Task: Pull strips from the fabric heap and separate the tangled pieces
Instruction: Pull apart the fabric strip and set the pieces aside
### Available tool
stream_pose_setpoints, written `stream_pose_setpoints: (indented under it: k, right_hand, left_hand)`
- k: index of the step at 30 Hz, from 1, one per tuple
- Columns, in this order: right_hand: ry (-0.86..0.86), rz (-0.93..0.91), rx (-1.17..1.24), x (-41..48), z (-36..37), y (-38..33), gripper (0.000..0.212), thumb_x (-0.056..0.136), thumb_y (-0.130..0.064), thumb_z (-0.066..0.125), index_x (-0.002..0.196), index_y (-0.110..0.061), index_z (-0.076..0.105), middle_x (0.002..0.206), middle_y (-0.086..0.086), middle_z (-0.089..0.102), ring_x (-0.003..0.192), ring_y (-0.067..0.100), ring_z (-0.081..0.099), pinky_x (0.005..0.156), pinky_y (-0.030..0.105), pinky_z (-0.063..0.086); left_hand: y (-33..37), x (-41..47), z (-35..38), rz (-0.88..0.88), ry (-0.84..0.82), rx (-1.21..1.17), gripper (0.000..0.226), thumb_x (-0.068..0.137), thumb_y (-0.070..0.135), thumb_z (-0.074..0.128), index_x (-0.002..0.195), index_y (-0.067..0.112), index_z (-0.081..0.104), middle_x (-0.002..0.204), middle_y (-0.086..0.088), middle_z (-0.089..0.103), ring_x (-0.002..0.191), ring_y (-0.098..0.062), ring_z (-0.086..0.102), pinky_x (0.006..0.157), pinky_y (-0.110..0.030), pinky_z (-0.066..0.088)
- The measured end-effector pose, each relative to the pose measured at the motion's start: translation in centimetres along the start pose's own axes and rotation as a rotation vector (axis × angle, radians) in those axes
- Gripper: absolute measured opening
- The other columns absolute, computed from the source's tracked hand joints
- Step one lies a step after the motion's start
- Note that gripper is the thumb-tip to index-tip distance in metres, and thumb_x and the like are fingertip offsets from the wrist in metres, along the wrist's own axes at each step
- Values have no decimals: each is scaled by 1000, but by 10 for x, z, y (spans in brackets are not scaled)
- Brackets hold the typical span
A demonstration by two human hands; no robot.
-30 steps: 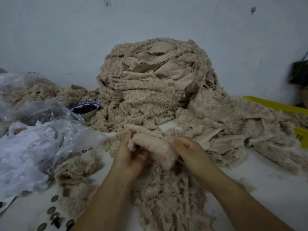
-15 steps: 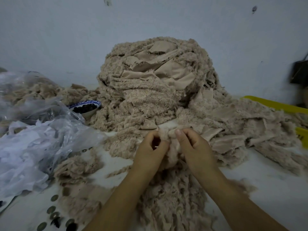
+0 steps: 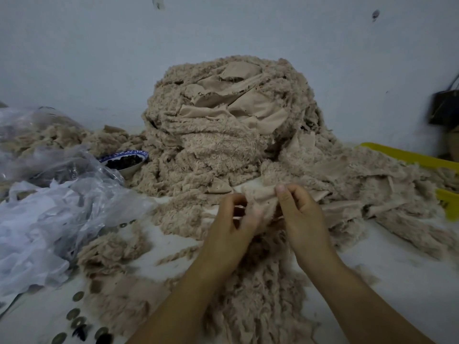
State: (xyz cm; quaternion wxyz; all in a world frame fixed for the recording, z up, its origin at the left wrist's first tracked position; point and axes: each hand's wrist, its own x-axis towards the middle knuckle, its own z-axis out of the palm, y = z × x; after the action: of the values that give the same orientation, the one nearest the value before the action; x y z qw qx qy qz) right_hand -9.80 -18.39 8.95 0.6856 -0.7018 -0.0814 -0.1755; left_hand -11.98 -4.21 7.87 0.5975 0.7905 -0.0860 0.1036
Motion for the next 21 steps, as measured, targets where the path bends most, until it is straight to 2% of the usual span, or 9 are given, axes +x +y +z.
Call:
stream_pose_setpoints:
  k: [3,6,7,9,12,14,16,18,21]
  right_hand:
    - [25,24,60,1,0,2,26,100,-43,52,83,-28,65,80,12,67,78,36,67,68,54,58]
    - [86,62,164,7,-4,7,27,103,-36,50,89,-17,63,66,1,69,56,17,66,47,28,53]
    - [97,72,188,8,-5,7,27,104,-34,49,90,-15,62,62,-2,67,53,14,64,46,24,51]
    - [96,100,213,10,-5,9,26,104,-34,49,91,-16,63,64,-3,68,56,13,65,49,25,52]
    - [24,179,184,11,-4,17,33,95,-54,54,101,-24,68,91,-2,76,87,19,72,76,37,58]
    - [-111,221,160,7,-2,18,61,77,-79,55,110,-30,69,110,-1,73,106,21,69,93,43,55]
    - [-255,253,107,2,3,18,64,65,-89,56,105,-40,71,112,-9,73,107,12,68,92,34,54]
    - [-280,210,54,-2,7,15,42,72,-80,60,93,-46,74,100,-18,75,97,3,70,81,22,55]
    - [-101,188,-41,0,8,14,38,90,-56,58,97,-22,74,96,0,76,93,15,72,86,40,58]
  left_hand:
    - [-3,0,8,89,17,219,44,73,77,59,105,53,43,107,26,59,93,10,59,72,-16,52]
    - [-7,6,0,75,98,138,7,93,43,63,93,42,56,86,18,65,73,2,58,62,-14,46]
    - [-9,6,-3,43,100,75,7,96,38,62,89,39,60,81,15,65,68,0,58,59,-15,45]
    - [-9,7,-6,-81,87,-176,15,98,37,60,88,29,69,82,5,71,75,-9,64,65,-20,51]
    - [0,8,-6,-277,63,-556,23,98,31,60,93,22,81,102,-9,77,95,-22,74,83,-33,59]
    - [5,8,-4,-327,62,-660,25,97,31,59,96,21,81,105,-10,77,96,-22,75,72,-29,60]
    - [7,7,-2,-361,30,-701,28,96,35,57,98,20,81,107,-10,77,97,-20,74,69,-26,59]
    - [7,5,1,-357,-15,-675,30,98,36,55,100,21,81,111,-9,76,104,-20,73,77,-27,59]
    - [5,5,3,-305,-56,-593,31,101,37,54,105,21,80,114,-7,75,109,-20,71,92,-33,53]
